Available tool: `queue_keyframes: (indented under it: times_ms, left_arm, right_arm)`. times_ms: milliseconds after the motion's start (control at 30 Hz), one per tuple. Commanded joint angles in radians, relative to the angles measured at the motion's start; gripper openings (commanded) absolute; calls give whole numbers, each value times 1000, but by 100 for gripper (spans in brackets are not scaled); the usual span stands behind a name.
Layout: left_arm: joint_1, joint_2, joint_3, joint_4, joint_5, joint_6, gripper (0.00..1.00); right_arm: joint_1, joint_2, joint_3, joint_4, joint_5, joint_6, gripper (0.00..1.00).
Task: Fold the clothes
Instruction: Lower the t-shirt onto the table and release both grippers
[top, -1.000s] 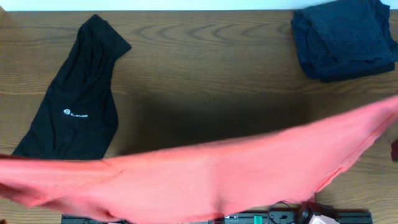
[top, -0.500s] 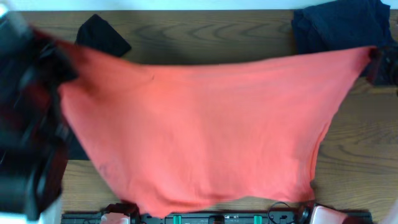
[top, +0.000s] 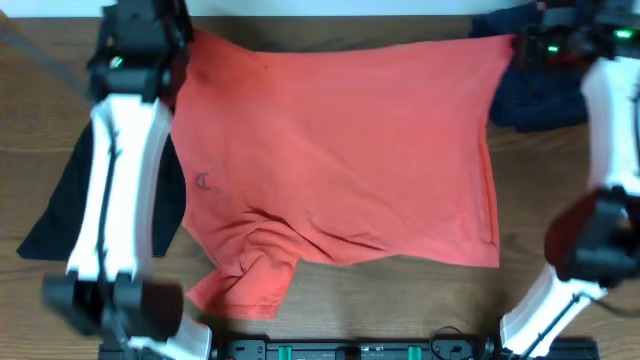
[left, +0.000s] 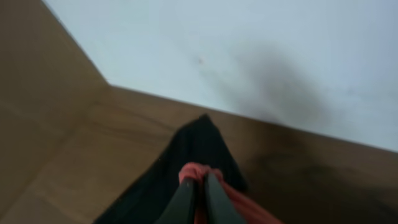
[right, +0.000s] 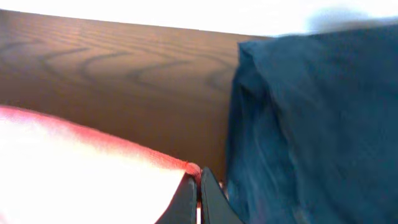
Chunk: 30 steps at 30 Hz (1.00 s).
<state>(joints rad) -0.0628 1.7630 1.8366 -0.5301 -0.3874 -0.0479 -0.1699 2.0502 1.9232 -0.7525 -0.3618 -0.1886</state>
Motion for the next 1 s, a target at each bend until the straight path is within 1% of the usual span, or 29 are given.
queue_keyframes:
  times_ms: [0, 100, 267, 400, 500, 600, 667, 800, 967]
  left_arm:
    - [14, 91, 5, 80, 50, 7, 6]
    - [14, 175, 5, 195, 81, 14, 6]
    - [14, 256, 5, 365, 119, 19, 6]
    - [14, 263, 5, 440, 148, 25, 6]
    - [14, 263, 12, 465, 161, 41, 6]
    - [14, 262, 14, 450, 169, 41, 6]
    - [14, 259, 14, 412, 171, 41, 6]
    - [14, 231, 14, 284, 171, 40, 6]
    - [14, 154, 14, 65, 171, 32, 6]
  right_arm:
    - [27, 89, -3, 88, -1, 9, 1]
    - [30, 138, -3, 180, -1, 17, 1]
    - [32, 156, -3, 288, 5, 16, 1]
    - [33, 156, 2, 346, 6, 21, 1]
    - [33, 156, 4, 355, 6, 27, 1]
    - [33, 155, 6, 336, 6, 27, 1]
    - [33, 153, 7, 306, 5, 27, 1]
    - [33, 128, 7, 209, -3, 27, 1]
    - [33, 65, 7, 66, -13, 26, 1]
